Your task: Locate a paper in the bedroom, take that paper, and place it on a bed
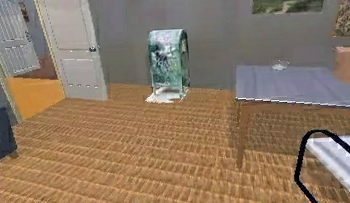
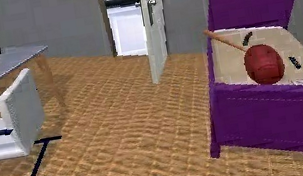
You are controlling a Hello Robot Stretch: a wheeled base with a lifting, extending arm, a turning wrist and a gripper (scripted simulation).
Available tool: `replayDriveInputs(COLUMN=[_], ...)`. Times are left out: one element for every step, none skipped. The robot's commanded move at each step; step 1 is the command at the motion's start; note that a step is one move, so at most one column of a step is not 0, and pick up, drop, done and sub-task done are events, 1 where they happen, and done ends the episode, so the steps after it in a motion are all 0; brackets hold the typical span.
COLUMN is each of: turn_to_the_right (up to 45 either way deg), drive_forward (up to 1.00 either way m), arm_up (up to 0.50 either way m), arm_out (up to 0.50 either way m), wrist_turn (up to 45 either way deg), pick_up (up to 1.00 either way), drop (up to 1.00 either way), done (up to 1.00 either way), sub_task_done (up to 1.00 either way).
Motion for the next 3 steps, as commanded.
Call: replayDriveInputs(turn_to_the_right=[-27.0, 0.0, 0.0], drive_forward=[0.00, 1.00, 1.00], arm_up=[0.00, 0.00, 0.00], arm_out=[0.00, 0.00, 0.00], wrist_turn=[0.0, 0.0, 0.0], pick_up=[0.00, 0.00, 0.00], drop=[0.00, 0.00, 0.00], done=[0.00, 0.00, 0.00], sub_task_done=[0.00, 0.00, 0.00])
